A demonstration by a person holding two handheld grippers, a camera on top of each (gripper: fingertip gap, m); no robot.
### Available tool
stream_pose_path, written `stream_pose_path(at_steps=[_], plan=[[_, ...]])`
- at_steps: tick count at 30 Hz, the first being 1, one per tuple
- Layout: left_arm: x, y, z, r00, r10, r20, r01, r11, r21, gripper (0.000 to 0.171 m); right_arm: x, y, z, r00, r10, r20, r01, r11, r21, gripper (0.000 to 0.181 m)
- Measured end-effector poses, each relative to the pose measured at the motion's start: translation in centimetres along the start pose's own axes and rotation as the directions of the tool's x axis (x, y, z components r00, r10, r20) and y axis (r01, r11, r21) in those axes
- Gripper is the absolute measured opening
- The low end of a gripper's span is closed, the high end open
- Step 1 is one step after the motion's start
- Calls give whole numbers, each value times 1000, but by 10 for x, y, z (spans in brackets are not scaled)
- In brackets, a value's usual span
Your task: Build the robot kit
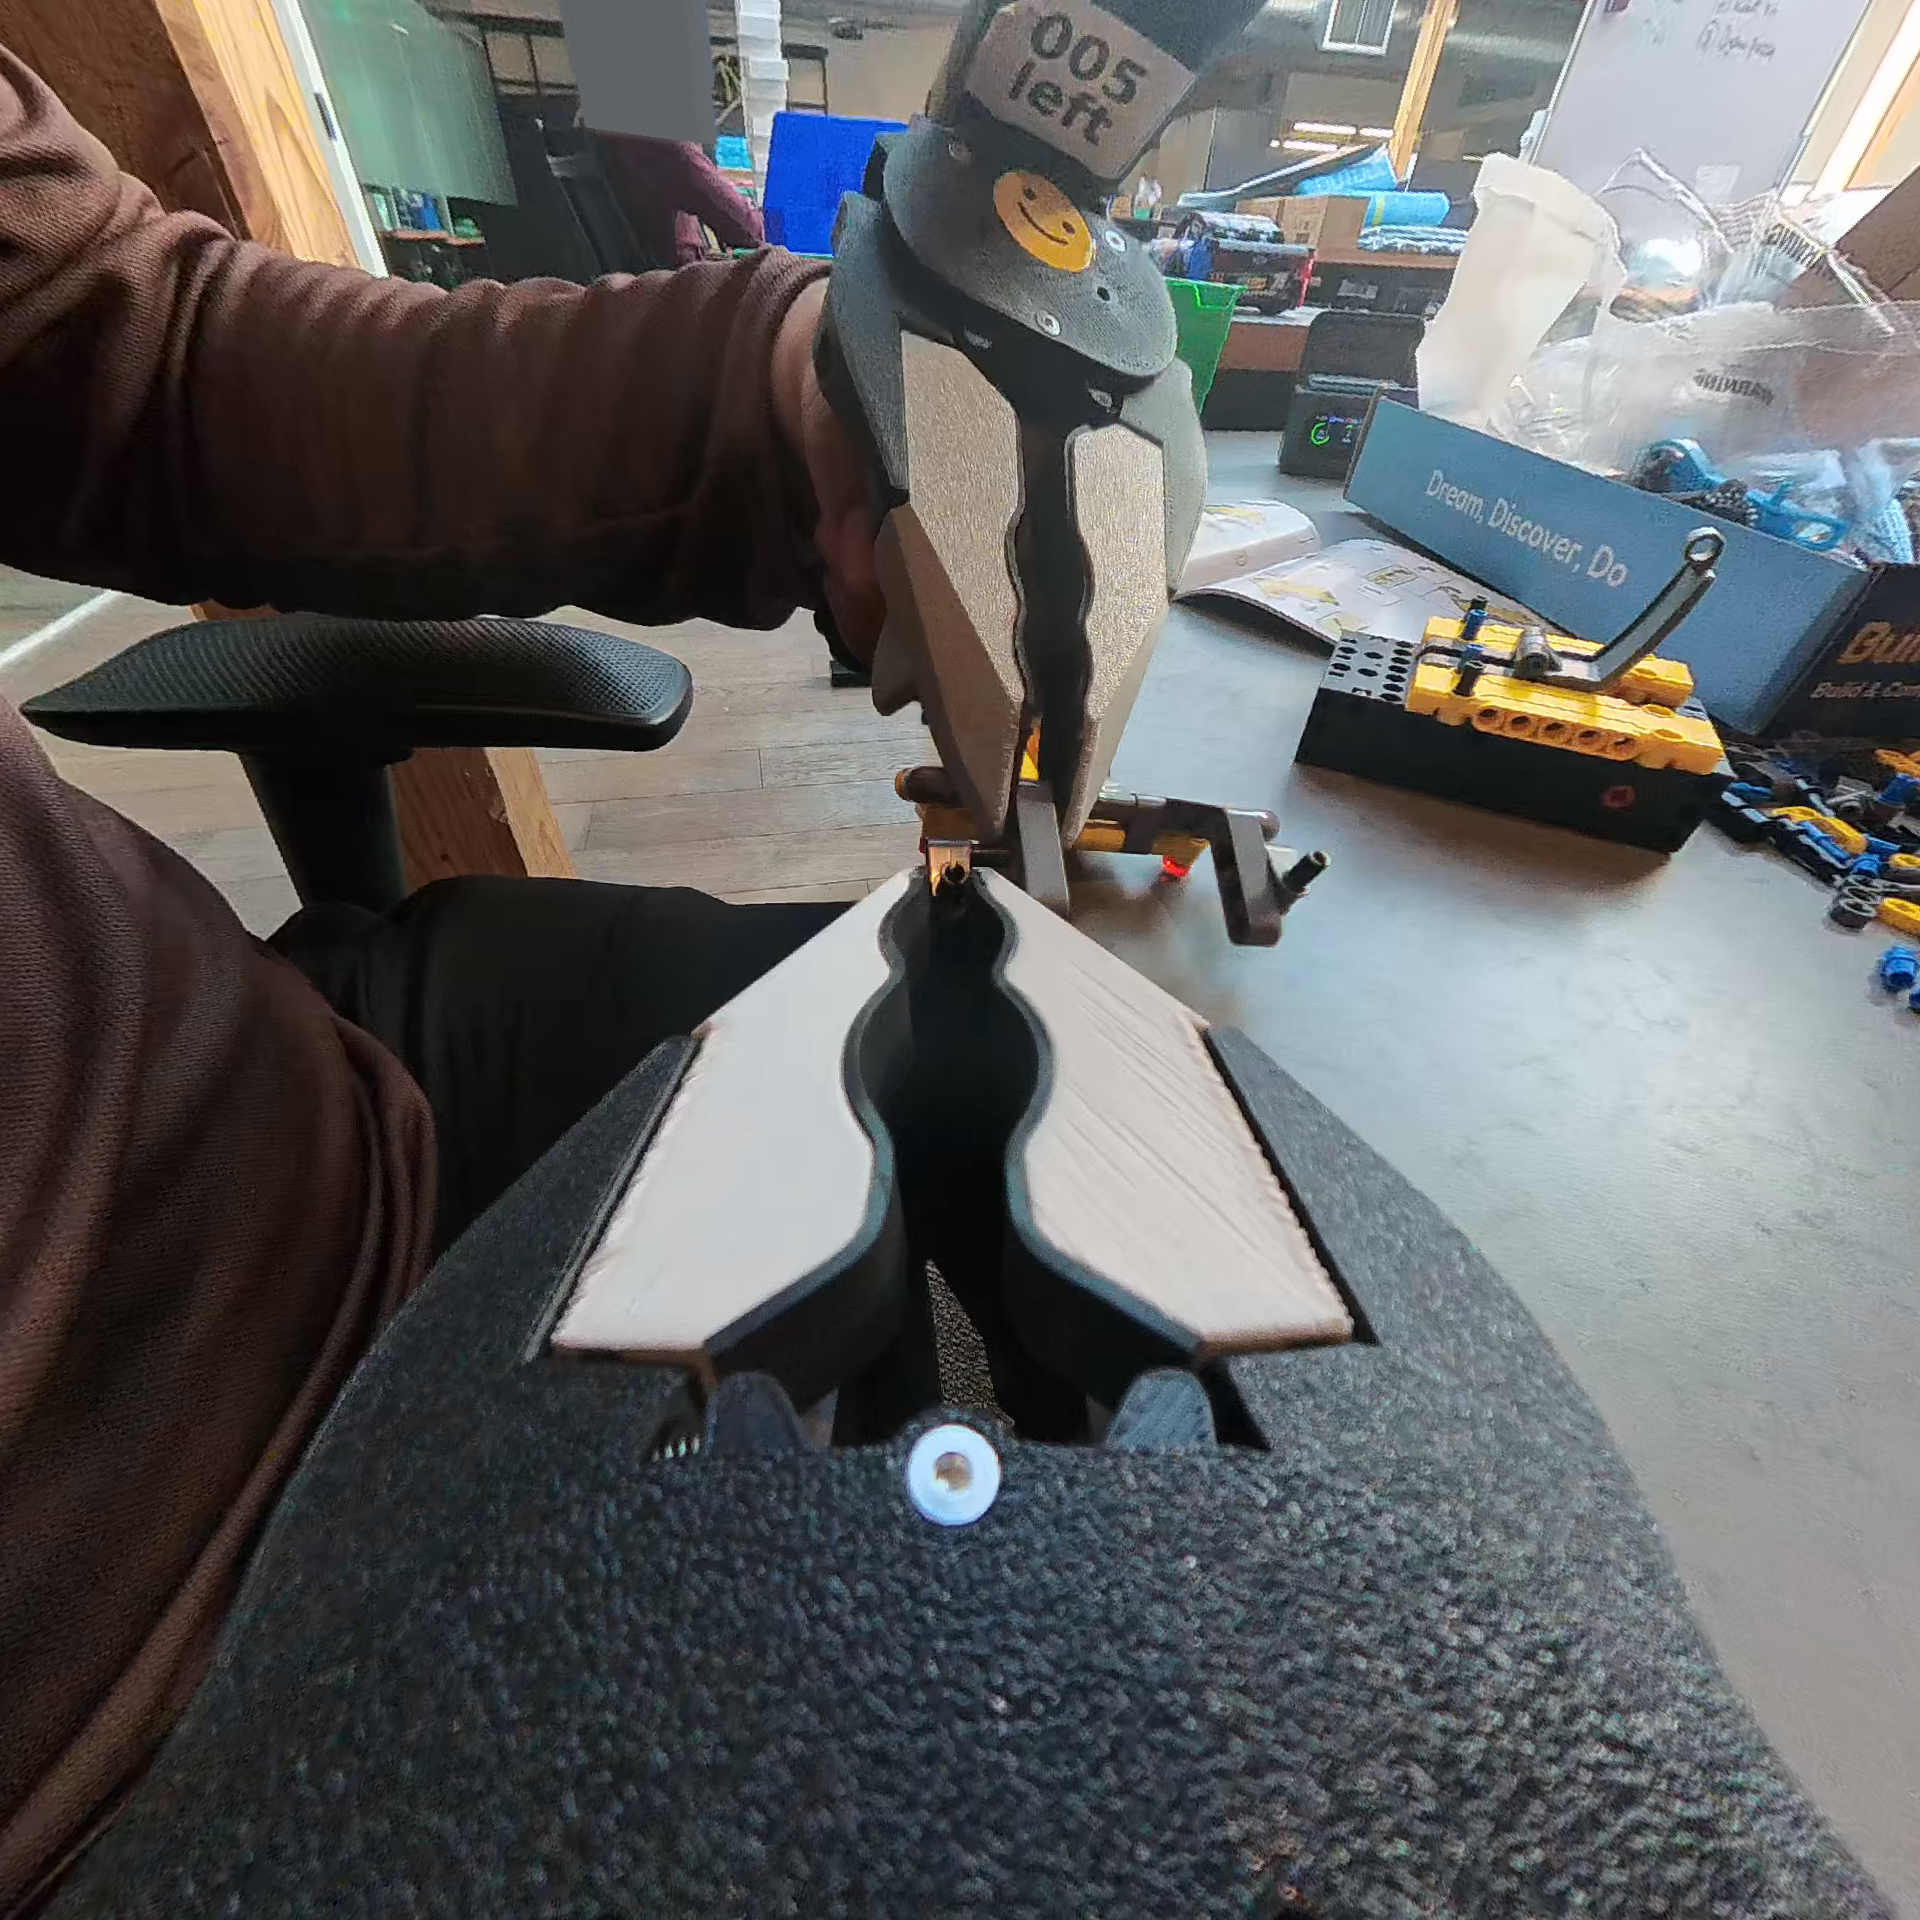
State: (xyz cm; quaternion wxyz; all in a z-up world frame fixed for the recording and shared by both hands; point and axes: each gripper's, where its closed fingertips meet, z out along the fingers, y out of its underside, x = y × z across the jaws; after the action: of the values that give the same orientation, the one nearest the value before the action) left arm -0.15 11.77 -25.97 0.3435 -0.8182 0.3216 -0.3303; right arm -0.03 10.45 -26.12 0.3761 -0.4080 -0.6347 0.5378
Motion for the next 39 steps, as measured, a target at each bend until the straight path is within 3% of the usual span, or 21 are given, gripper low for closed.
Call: stream_pose_path(at_steps=[13,20,25,30,39], plan=[[-12,8,1,999,27,34,-25,998,-56,7,11,10,2,999,23,-30,-24,1000,-19,3],[-23,9,-3,997,76,12,-73,985,-156,6,8,12,6,1000,19,-21,-19,999,-26,3],[-17,7,-5,996,79,-37,-83,985,-153,6,8,11,5,1000,19,-14,-19,1000,-18,3],[-15,14,-6,996,81,-32,-86,974,-207,18,7,11,8,1000,21,-4,-21,1000,-8,3],[-13,16,-6,992,121,-18,-122,957,-264,6,6,15,11,1000,18,0,-18,1000,-7,3]])
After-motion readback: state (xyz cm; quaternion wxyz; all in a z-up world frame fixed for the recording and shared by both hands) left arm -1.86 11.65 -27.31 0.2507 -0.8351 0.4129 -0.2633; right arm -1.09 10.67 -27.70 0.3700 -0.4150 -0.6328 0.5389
